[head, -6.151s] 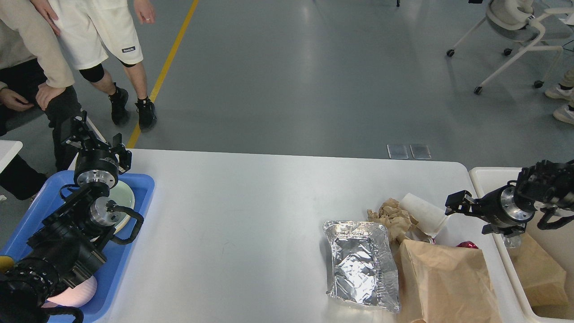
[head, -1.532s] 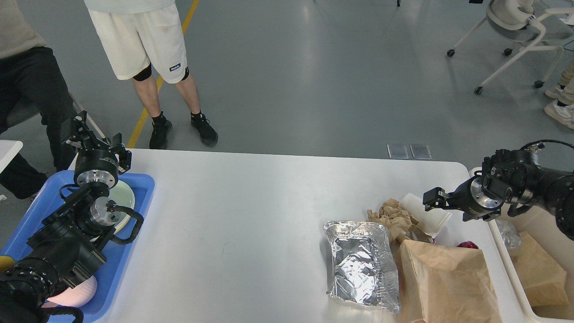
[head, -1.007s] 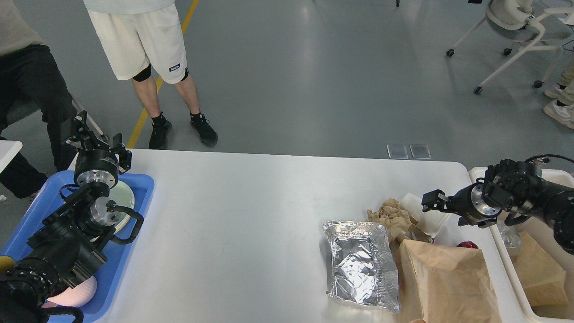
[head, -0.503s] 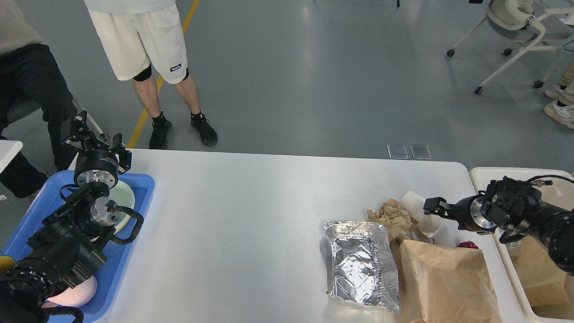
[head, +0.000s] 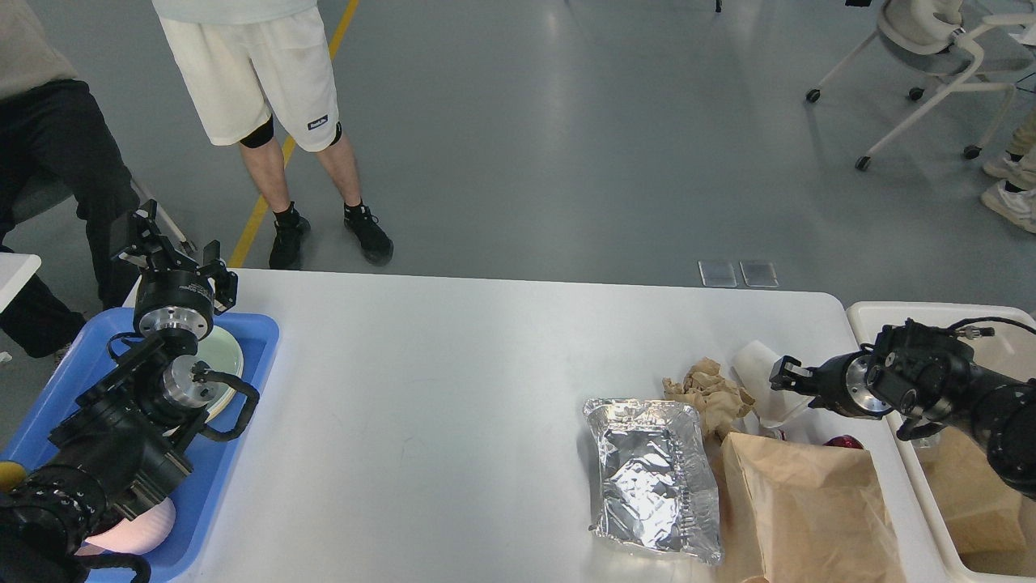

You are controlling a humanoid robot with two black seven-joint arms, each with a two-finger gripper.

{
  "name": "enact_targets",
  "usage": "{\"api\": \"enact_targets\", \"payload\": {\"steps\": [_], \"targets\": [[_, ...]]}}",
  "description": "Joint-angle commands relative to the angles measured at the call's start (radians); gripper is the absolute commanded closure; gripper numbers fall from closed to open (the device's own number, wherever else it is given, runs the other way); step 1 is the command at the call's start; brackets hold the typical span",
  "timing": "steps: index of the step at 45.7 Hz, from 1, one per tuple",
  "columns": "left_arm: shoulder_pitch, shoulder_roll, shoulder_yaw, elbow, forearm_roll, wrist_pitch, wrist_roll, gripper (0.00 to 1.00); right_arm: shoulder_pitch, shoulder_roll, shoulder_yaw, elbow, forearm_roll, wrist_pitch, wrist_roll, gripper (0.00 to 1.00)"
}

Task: Tidy desktop
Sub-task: 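Grasp the white paper cup with the right gripper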

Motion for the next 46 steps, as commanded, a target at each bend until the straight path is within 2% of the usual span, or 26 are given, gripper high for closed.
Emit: {"api": "enact_targets", "payload": {"steps": [1, 5, 31, 46], "targets": [[0.000, 0.000, 0.000, 0.000, 0.000, 0.000, 0.000, 0.04, 0.001, 0.001, 0.000, 0.000, 0.000, 0.003, -0.001, 0.90], [0.000, 0.000, 0.000, 0.000, 0.000, 0.000, 0.000, 0.04, 0.003, -0.001, 0.000, 0.000, 0.000, 0.003, -0.001, 1.00], [0.000, 0.000, 0.000, 0.000, 0.000, 0.000, 0.000, 0.04, 0.027, -0.002, 0.008, 0.022, 0.000, 0.026, -0.001, 1.00], [0.000, 0.000, 0.000, 0.000, 0.000, 0.000, 0.000, 0.04, 0.171, -0.016, -0.043, 0.036, -0.013, 0.270, -0.005, 1.00]]}}
